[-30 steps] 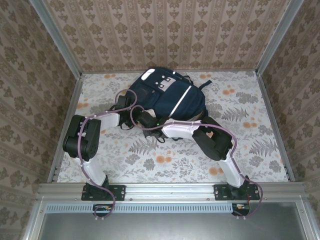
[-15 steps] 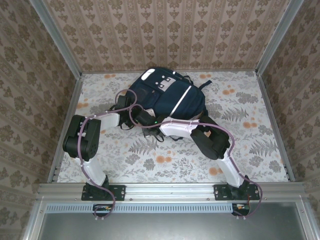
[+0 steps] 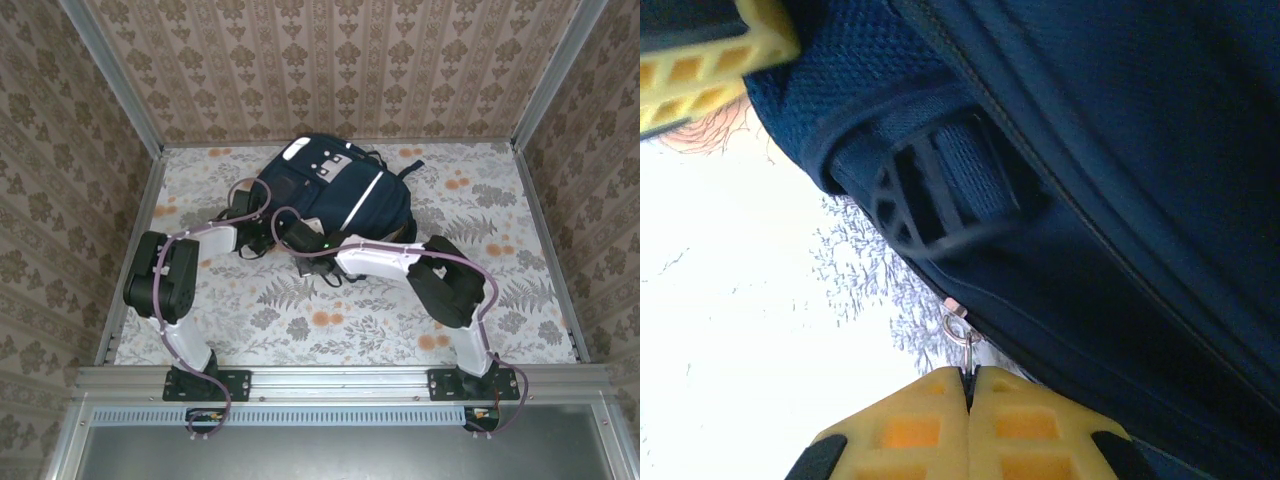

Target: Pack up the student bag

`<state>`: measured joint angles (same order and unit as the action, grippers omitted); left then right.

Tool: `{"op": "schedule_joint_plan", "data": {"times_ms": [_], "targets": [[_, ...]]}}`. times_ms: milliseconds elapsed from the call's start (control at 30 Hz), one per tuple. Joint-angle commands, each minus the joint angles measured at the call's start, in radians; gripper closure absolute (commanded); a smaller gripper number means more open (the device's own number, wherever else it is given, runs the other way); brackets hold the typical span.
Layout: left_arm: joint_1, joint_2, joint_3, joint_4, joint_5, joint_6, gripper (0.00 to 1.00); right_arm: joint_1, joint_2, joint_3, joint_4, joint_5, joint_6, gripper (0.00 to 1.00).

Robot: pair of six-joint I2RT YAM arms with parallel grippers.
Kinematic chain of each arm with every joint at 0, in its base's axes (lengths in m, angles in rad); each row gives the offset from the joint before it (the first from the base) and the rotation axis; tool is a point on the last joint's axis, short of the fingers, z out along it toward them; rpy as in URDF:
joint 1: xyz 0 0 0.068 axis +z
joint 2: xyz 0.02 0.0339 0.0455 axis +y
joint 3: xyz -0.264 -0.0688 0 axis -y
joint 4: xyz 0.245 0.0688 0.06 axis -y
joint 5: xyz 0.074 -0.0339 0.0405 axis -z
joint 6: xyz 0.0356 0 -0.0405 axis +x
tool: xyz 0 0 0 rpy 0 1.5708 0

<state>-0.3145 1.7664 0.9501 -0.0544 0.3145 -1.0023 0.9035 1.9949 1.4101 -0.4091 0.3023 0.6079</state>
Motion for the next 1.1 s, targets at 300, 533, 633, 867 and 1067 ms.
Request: {"op": "schedule_joint_plan", "data": {"times_ms": [300,533,633,867,1067], "targets": [[0.125,-0.123,-0.032,-0.061,-0.064,0.010,1.00,0.008,-0.298,-0.246,-0.185,0.093,0.082,1.00],[0.228,-0.147,-0.051,-0.115,-0.050,0.082,1.00,-0.047,-0.442,-0.388,-0.245,0.141,0.070,1.00],[0.268,-0.136,-0.043,-0.127,-0.037,0.109,1.00,-0.095,-0.490,-0.433,-0.251,0.149,0.042,1.00],[0.285,-0.121,0.028,-0.177,0.004,0.156,0.92,-0.121,-0.535,-0.454,-0.134,0.024,-0.070,1.00],[0.173,-0.238,0.004,-0.281,-0.012,0.094,0.59,-0.092,-0.515,-0.442,-0.092,-0.010,-0.056,1.00]]}}
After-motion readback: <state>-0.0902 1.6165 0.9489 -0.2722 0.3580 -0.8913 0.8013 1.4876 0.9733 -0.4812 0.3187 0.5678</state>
